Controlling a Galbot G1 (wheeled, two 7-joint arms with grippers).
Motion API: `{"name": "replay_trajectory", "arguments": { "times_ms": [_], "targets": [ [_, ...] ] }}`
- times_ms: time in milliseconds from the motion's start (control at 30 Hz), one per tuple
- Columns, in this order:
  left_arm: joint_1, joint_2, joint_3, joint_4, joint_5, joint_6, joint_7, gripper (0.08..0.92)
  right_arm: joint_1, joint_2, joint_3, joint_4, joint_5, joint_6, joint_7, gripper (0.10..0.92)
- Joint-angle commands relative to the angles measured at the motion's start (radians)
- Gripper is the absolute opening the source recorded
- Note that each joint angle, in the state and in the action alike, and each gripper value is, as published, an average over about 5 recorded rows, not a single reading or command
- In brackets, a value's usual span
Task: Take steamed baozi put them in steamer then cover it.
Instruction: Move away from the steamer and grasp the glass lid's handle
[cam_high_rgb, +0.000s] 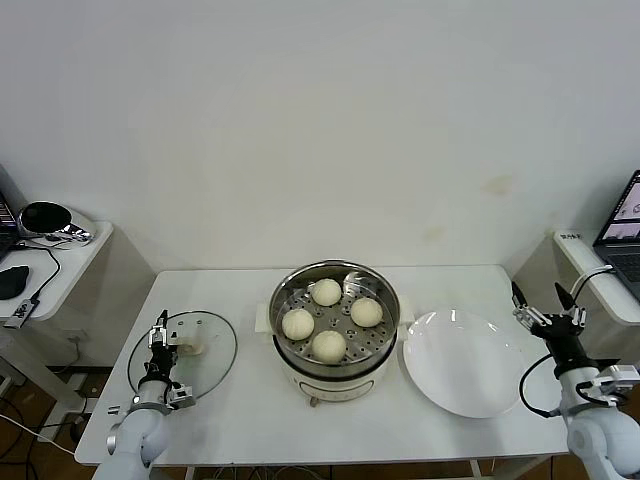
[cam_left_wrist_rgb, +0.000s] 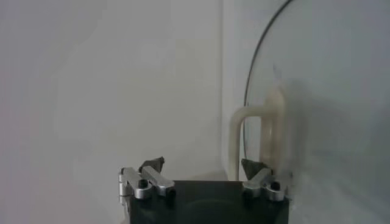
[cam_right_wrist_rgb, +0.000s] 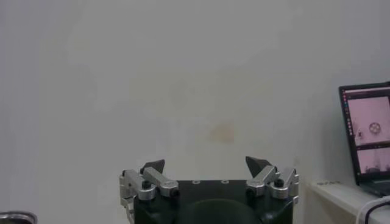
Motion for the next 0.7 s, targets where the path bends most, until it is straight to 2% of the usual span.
{"name": "replay_trajectory", "arguments": {
  "times_ms": [33, 167, 700],
  "targets": [
    [-0.008, 0.01, -0.003, 0.034, -0.007, -0.017, -0.019, 0.823, -0.003, 0.001, 0.0, 0.0, -0.002, 0.0, 0.0, 0.823],
    [-0.008, 0.018, -0.008, 0.049, -0.013, -0.028, -0.031, 0.764, -0.004, 0.001, -0.001, 0.0, -0.004, -0.001, -0.001, 0.823],
    [-0.006, 0.052, 0.003, 0.083, -0.016, -0.084, -0.07, 0.299, -0.017, 0.0, 0.01, 0.018, -0.006, -0.008, 0.003, 0.823]
  ]
}}
